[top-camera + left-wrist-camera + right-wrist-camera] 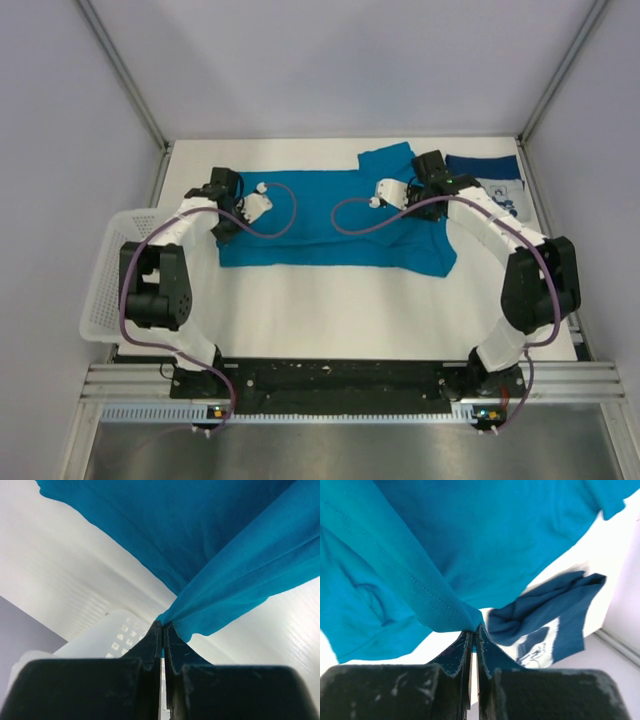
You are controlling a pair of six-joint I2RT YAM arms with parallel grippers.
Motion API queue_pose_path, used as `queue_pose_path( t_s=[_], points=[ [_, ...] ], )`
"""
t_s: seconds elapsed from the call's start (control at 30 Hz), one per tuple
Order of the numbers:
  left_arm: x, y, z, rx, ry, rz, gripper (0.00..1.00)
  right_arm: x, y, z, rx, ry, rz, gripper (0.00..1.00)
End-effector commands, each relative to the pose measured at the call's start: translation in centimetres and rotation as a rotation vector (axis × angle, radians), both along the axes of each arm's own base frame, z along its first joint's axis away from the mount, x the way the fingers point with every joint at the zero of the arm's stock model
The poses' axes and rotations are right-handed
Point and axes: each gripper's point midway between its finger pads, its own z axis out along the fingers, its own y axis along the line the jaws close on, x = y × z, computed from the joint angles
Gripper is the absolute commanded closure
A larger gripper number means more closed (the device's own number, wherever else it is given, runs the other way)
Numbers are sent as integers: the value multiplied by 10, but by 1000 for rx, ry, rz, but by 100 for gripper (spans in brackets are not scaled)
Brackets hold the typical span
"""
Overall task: Fold and stack the t-shirts
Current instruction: Fold the flattened tshirt in 1/3 of the way
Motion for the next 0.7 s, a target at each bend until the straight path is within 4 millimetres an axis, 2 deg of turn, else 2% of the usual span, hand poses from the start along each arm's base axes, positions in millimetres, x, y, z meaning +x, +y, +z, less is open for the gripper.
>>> queue_pose_path(
  t_s=[0.0, 0.3, 0.5, 0.53, 0.63, 0.67],
  points=[
    [9, 6, -2, 24, 9, 39, 100, 38, -1, 23, -59, -99, 48, 100],
    [14, 8, -11, 33, 16, 59, 100, 65, 0, 14, -127, -98, 92, 100],
    [24, 10, -19, 45, 32, 84, 100, 66, 1, 5, -129, -78, 105, 100],
    [25, 10, -21, 47, 33, 87, 98, 66, 1, 5, -128, -78, 106, 100],
    [33, 10, -19, 46, 8, 110, 80, 65, 2, 1, -118, -67, 110, 100],
    [38, 10, -16, 42, -16, 124, 78, 66, 2, 2, -116, -68, 109, 100]
  ],
)
